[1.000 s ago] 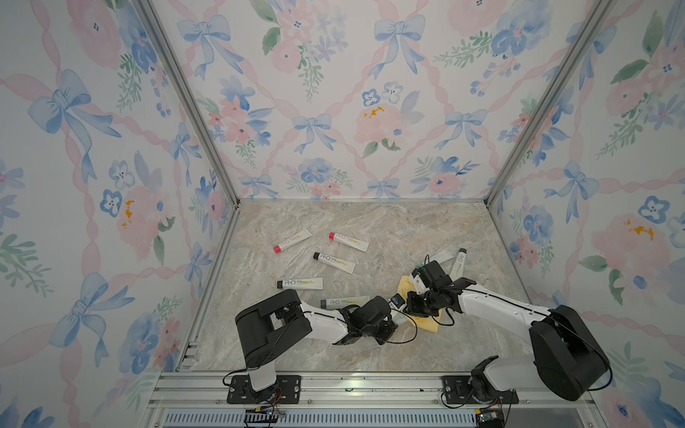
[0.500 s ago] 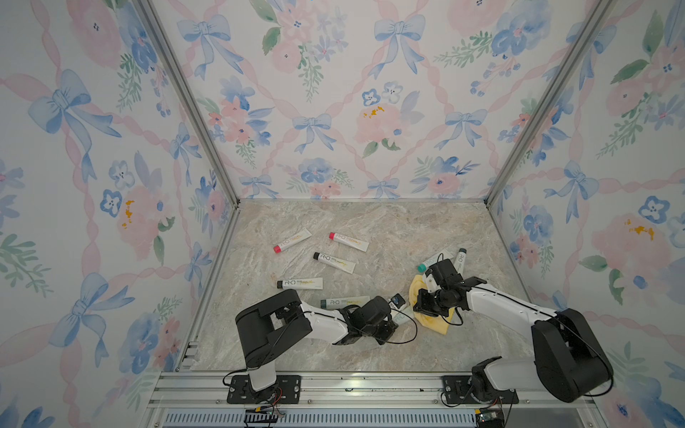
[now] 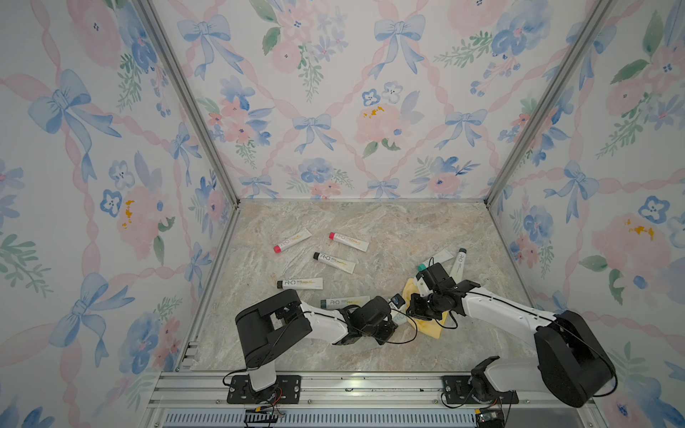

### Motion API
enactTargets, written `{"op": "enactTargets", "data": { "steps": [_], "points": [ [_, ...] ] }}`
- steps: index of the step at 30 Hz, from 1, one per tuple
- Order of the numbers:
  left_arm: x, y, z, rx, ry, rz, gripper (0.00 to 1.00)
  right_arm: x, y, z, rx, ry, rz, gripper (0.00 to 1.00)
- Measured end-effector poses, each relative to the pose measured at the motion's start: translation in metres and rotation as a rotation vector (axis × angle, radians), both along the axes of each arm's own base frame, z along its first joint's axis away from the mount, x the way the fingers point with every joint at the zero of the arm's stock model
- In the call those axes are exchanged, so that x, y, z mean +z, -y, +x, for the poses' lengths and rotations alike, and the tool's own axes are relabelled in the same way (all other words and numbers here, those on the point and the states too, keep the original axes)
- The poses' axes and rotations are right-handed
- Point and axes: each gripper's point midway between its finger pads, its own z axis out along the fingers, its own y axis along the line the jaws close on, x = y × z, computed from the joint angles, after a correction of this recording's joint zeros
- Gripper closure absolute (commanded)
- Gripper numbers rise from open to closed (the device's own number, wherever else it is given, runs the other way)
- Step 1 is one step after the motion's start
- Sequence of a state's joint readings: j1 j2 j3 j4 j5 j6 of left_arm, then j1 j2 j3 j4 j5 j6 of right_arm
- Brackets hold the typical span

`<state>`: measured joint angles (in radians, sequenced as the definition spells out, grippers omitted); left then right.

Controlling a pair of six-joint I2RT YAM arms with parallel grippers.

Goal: Wipe the surface of the toothpaste tube
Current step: Wipe the dirt from the toothpaste tube.

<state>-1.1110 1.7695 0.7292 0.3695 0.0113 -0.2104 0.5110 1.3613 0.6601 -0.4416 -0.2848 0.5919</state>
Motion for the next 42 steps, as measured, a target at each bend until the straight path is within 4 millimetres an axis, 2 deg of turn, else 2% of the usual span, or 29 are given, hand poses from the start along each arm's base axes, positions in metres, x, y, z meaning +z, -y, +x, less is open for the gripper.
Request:
{"op": "enactTargets", "data": {
  "steps": [4, 9, 12, 27, 35, 42],
  "points": [
    [0.0, 0.0, 0.0, 0.001, 0.0, -0.001, 0.75, 0.0, 0.01, 0.006, -0.049, -0.024, 0.021, 0.87],
    [0.0, 0.0, 0.001, 0.001, 0.0, -0.001, 0.75, -0.007, 0.042, 0.021, -0.185, -0.054, 0.019, 0.87],
    [0.0, 0.0, 0.001, 0.001, 0.0, -0.001, 0.75, -0.009, 0.049, 0.027, -0.214, -0.066, 0.013, 0.87],
    [0.0, -0.002, 0.003, 0.01, 0.002, 0.004, 0.75, -0.008, 0.031, 0.027, -0.083, 0.003, -0.124, 0.87],
    [0.0, -0.003, 0.003, 0.011, 0.002, 0.006, 0.75, 0.0, 0.006, 0.013, -0.007, 0.0, -0.065, 0.87],
    [0.0, -0.003, 0.003, 0.012, 0.003, 0.006, 0.75, -0.003, 0.012, 0.017, -0.041, -0.044, -0.02, 0.87]
  ]
}}
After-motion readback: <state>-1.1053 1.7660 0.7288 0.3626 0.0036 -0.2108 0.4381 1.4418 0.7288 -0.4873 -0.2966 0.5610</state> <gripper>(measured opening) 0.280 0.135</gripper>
